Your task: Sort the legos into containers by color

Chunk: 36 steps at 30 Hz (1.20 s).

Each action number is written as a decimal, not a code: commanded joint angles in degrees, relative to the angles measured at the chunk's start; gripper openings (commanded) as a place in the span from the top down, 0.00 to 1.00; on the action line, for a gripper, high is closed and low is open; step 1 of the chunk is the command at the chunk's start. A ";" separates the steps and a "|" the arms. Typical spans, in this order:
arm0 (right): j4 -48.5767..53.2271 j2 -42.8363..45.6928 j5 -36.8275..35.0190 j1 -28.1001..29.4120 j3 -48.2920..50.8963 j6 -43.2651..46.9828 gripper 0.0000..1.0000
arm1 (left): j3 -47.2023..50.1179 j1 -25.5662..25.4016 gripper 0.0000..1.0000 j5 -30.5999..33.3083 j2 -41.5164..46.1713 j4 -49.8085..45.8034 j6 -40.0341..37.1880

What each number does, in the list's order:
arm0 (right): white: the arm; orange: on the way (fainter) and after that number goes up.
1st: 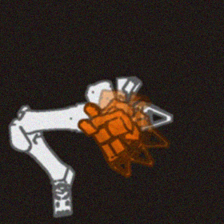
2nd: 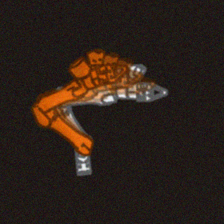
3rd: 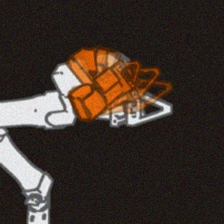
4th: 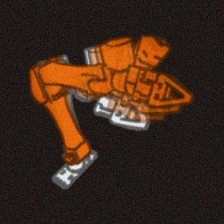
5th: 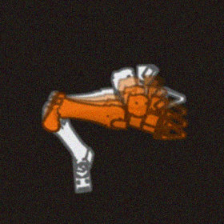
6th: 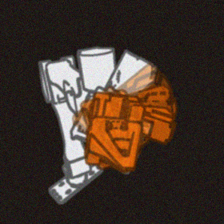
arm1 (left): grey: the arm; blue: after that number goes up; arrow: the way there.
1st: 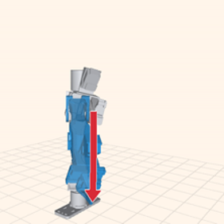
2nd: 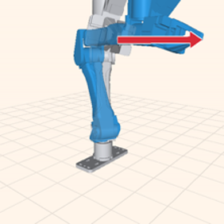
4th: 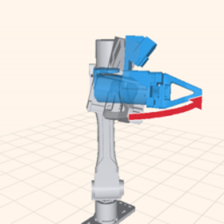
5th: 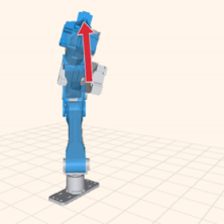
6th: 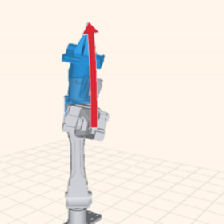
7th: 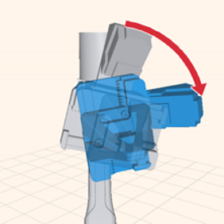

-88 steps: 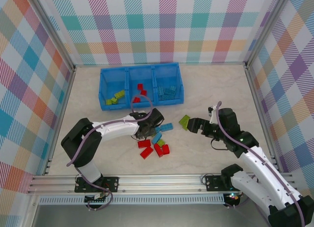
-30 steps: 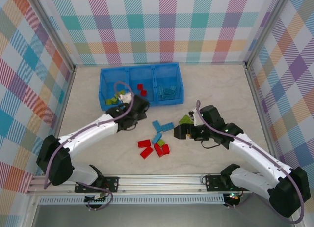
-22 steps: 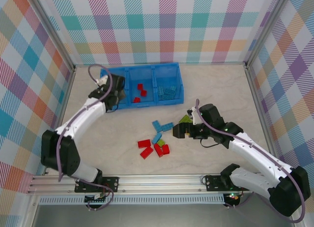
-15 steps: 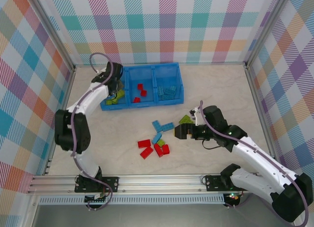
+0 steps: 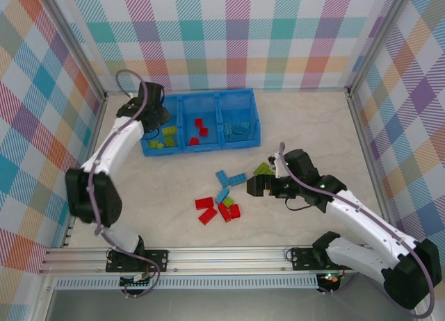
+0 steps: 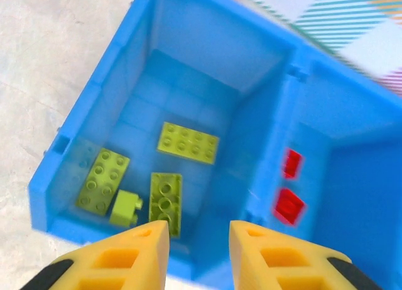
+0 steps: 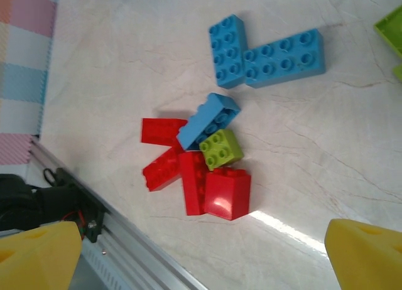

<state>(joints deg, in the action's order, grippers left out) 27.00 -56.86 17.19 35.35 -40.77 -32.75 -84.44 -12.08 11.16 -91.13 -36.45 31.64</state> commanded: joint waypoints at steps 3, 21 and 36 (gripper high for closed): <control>-1.54 -8.45 -6.52 4.22 -6.21 2.67 0.02 | 6.07 -10.05 0.54 -14.99 18.97 0.74 -18.25; 1.73 -51.09 -19.19 12.22 -36.02 19.32 0.21 | 43.95 -28.09 0.01 -33.01 67.34 -6.80 -54.98; 0.86 -54.34 -22.80 13.34 -39.97 18.79 0.77 | 49.85 -28.09 0.00 -31.98 63.42 -0.94 -59.82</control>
<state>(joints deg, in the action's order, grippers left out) 29.19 -117.03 -5.19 48.34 -82.46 -13.76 -36.07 -39.64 -20.10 -27.92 -42.61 -26.50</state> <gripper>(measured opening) 0.254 0.998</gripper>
